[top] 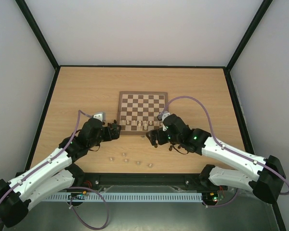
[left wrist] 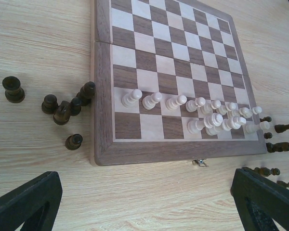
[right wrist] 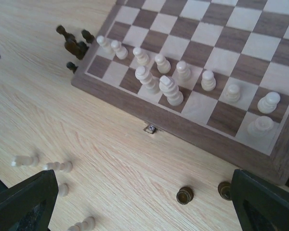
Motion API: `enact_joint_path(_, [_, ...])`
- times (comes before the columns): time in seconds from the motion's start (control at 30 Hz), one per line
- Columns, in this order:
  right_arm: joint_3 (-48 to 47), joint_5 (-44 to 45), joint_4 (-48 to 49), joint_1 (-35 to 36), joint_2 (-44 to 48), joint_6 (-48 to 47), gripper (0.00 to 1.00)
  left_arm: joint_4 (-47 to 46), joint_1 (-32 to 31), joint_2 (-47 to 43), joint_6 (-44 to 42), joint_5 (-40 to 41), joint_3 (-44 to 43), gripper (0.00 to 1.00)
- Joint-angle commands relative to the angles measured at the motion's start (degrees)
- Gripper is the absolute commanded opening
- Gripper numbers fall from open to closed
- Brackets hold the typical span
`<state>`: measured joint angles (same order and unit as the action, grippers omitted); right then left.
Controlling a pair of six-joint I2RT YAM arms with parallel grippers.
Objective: Set up the chess pieces on the board
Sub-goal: Pick up the chess piece at the center of the board.
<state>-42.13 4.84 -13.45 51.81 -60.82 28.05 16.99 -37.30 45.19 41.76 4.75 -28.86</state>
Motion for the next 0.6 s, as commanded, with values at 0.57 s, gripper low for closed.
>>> enact_joint_path(0.57, [-14.55,0.26,-9.35,18.95,-23.05,-1.25,0.73,2.75,0.14,-10.84,3.25,-0.42,4.03,0.99])
